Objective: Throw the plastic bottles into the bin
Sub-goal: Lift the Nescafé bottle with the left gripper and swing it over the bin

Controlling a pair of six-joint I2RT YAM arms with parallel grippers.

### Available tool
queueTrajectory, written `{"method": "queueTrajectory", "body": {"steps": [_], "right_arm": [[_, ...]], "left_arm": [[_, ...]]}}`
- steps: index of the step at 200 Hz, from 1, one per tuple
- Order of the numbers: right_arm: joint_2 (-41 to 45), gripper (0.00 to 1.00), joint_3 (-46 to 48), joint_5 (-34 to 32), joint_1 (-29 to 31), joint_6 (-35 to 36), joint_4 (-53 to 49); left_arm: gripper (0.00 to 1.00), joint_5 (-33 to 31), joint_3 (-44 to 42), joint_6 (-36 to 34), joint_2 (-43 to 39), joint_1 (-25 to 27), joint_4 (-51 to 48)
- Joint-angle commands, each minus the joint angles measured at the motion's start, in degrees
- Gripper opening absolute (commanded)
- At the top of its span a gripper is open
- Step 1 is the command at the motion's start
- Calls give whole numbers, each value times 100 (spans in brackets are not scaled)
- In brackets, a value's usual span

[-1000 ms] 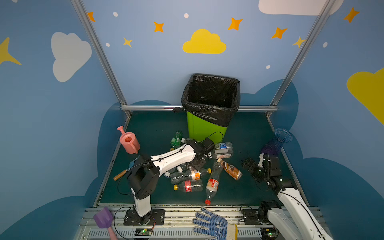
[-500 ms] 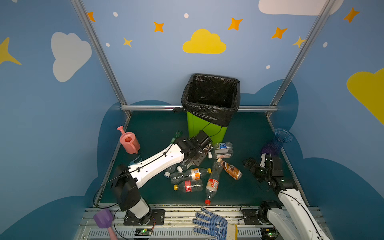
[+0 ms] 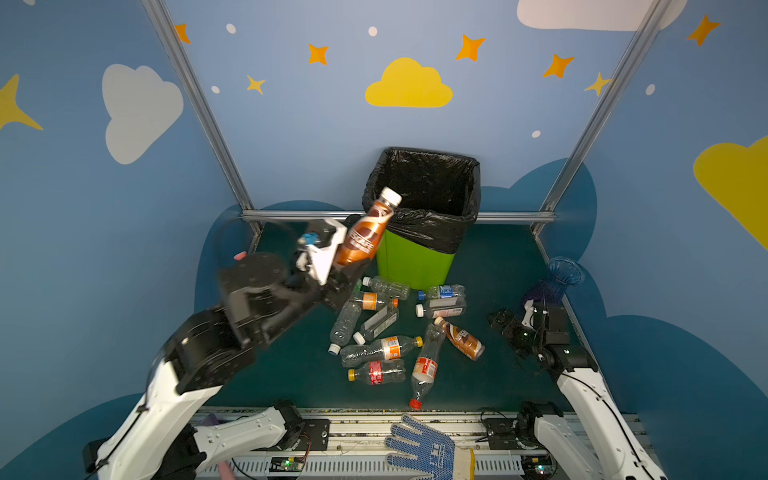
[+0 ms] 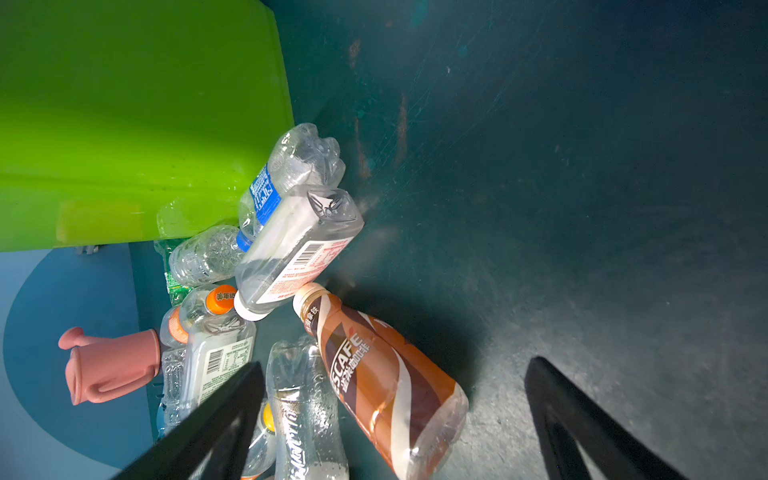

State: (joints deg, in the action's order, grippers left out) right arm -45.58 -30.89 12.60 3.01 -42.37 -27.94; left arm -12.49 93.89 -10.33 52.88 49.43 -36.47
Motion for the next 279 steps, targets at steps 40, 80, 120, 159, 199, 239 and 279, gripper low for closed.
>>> {"method": "queueTrajectory", "body": {"steps": [40,80,120,159,199,239,279], "right_arm": [[-131,97,-242,111,-56,58,189],[-77,97,-189,268,-73,80,199],[256,97,-180,259,-188,155,8],[317,97,-71,404,-283,109,26],[338,97,-56,416,-298,62,-50],[410,96,11,754,-233,-210,-217],[655,95,-16,504,383,-543,-601]], "left_arm": [[55,-565,116,-1427,413,-58,2605],[59,1853,1631,1066,2922,-1966,1452],[82,2344,6073,1030,5591,-2021,-1083],[100,2063,6541,858,5216,-2001,-186],[100,1800,4102,732,3779,-1981,1047],[100,1274,2635,621,3071,-2000,1165],[100,613,-129,814,1887,-2158,1953]]}}
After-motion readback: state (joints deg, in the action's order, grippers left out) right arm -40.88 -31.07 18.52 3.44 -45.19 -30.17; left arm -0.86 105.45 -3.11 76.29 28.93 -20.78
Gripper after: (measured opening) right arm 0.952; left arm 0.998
